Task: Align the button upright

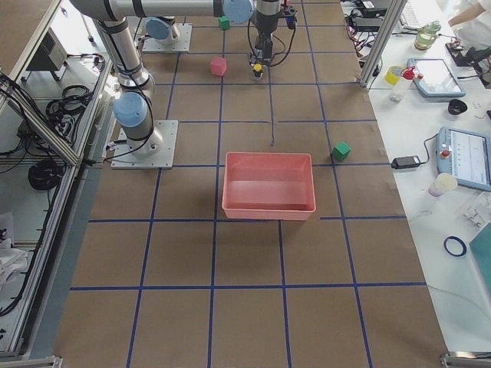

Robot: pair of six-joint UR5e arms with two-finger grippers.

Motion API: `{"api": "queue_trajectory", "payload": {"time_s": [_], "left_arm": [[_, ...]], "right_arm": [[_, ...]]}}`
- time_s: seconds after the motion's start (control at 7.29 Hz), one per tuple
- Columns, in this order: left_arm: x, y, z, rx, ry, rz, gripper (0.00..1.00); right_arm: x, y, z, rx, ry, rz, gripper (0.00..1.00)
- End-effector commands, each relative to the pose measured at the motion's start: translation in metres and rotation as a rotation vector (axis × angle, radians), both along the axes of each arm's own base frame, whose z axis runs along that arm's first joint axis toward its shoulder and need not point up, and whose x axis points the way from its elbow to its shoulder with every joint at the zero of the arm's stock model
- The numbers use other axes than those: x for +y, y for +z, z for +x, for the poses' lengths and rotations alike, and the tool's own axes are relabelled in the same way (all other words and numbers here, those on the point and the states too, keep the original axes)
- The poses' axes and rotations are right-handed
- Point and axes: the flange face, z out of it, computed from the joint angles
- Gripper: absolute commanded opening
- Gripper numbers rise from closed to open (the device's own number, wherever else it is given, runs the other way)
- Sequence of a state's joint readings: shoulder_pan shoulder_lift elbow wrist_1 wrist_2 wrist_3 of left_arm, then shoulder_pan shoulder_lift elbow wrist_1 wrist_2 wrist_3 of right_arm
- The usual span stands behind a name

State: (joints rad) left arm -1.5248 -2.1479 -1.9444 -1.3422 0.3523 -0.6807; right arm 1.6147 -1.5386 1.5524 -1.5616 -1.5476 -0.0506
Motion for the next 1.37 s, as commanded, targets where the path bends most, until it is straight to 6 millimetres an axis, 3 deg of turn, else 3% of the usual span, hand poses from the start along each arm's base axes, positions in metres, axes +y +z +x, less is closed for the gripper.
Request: {"api": "queue_trajectory", "payload": {"time_s": [0.0, 0.14, 0.27, 0.55, 0.69, 0.82, 1.24], "left_arm": [[0.0, -0.002, 0.001, -0.009, -0.002, 0.011, 0.78], [-0.001, -0.001, 0.0, -0.012, 0.001, 0.023, 0.85], [-0.003, 0.001, 0.001, -0.014, 0.004, 0.024, 0.86], [-0.008, 0.027, 0.004, -0.045, 0.02, 0.038, 0.9], [-0.017, 0.049, 0.007, -0.098, 0.003, 0.008, 0.95], [-0.035, 0.084, 0.017, -0.157, 0.029, 0.018, 0.97], [-0.073, 0.185, 0.067, -0.386, 0.045, -0.193, 1.0]], "right_arm": [[0.0, 0.0, 0.0, 0.0, -0.001, 0.0, 1.0], [0.0, 0.0, 0.0, 0.002, -0.001, 0.0, 1.0], [0.0, 0.0, 0.0, 0.0, -0.001, 0.0, 1.0], [0.0, 0.0, -0.001, 0.002, -0.002, 0.0, 1.0], [0.0, 0.0, -0.001, 0.0, -0.002, 0.0, 1.0], [0.0, 0.0, -0.001, 0.002, -0.002, 0.0, 1.0], [0.0, 0.0, -0.001, 0.002, -0.002, 0.0, 1.0]]}}
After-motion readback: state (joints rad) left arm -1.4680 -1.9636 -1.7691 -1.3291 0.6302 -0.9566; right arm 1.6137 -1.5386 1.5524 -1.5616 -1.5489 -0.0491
